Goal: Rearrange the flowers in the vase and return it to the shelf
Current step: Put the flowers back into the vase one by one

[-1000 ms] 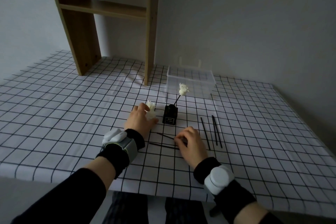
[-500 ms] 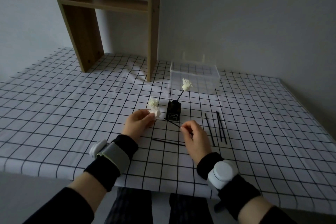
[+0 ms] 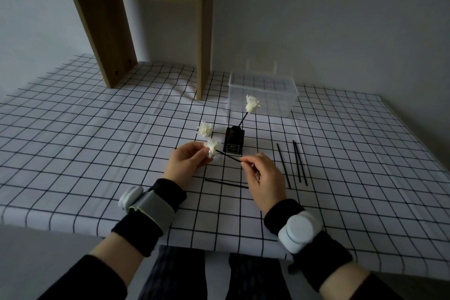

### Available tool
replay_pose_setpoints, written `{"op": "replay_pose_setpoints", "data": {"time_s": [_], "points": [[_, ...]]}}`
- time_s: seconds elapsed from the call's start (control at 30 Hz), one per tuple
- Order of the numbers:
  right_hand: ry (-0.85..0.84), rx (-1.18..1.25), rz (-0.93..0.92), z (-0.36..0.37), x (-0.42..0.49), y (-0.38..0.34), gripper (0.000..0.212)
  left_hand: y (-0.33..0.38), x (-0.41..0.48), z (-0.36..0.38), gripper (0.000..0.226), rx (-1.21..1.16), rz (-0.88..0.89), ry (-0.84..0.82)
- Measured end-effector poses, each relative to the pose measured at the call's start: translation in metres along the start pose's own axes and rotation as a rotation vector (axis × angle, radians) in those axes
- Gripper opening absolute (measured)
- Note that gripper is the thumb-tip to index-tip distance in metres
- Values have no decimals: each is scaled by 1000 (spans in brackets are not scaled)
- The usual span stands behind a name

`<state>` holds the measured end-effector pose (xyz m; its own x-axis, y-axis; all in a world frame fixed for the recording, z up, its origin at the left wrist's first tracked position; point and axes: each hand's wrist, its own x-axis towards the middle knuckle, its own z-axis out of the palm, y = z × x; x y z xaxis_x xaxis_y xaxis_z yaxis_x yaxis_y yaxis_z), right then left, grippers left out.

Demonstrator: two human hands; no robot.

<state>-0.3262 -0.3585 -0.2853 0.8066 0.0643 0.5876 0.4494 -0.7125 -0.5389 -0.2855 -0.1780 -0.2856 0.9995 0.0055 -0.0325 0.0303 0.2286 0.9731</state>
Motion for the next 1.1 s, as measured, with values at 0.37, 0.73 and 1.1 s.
{"op": "replay_pose_setpoints", "data": {"time_s": [0.37,0.73,1.1], "points": [[-3,-31,16,-1,-1,-1,7,-3,0,1,10,140,42,9],[-10,-51,31,-2,-2,0,8,-3,-4,1,15,315,121,51],[40,-60,0,-3,-1,0,5,2,-17,12,11,714,503,156]]}}
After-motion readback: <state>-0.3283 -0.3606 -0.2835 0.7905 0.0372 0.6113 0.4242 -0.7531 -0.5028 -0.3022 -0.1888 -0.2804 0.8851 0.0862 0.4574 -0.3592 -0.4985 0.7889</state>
